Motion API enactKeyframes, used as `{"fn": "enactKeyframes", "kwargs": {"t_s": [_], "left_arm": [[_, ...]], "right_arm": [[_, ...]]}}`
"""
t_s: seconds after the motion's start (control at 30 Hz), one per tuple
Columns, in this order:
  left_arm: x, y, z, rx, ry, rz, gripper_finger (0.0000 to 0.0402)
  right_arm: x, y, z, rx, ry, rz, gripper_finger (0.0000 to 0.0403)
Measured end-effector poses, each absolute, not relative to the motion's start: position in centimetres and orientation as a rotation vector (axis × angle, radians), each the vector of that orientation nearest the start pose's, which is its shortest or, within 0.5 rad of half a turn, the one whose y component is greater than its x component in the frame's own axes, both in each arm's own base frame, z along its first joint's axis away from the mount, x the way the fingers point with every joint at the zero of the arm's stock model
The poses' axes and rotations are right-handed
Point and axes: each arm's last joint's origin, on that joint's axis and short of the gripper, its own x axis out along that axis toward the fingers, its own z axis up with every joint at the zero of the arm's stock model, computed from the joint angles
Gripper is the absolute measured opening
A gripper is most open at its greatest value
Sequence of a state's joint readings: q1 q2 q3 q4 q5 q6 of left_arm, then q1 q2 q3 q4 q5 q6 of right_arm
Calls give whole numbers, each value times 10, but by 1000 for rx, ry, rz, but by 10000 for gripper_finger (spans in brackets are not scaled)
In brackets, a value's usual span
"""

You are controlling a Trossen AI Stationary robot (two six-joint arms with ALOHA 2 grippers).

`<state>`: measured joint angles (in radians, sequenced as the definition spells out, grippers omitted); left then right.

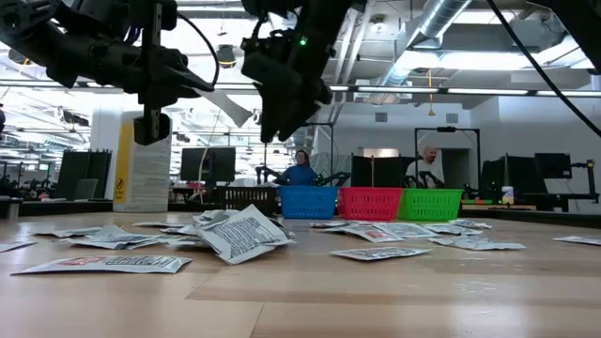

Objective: Pick & Place First Aid Supplies
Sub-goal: Put the green bandage pack in the black bin

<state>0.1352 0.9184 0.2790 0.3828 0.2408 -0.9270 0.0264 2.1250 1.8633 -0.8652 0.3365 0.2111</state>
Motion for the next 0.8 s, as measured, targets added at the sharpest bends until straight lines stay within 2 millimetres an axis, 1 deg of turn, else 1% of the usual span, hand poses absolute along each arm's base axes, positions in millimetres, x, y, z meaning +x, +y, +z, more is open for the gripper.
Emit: {"fn": "enactKeyframes", "kwargs": {"t_s": [0.17, 0.3, 0.4, 0.43, 0.57, 0.67, 0.8], "left_arm": [[184, 18, 191, -892, 280, 14, 7], [184, 19, 191, -817, 271, 24, 8], [184, 20, 191, -761, 262, 41, 6], [184, 20, 191, -746, 258, 48, 6], [184, 21, 191, -688, 243, 87, 9], [184, 22, 192, -650, 226, 112, 10], [185, 23, 194, -598, 194, 127, 8]], "right_arm": [[452, 18, 237, 3, 1066, -355, 260], [453, 33, 237, -42, 1058, -307, 260], [449, 40, 243, -91, 1059, -267, 260], [448, 42, 249, -100, 1042, -256, 260], [438, 39, 279, -113, 966, -237, 260], [429, 31, 300, -141, 894, -228, 260], [407, 15, 324, -148, 811, -241, 260]]}}
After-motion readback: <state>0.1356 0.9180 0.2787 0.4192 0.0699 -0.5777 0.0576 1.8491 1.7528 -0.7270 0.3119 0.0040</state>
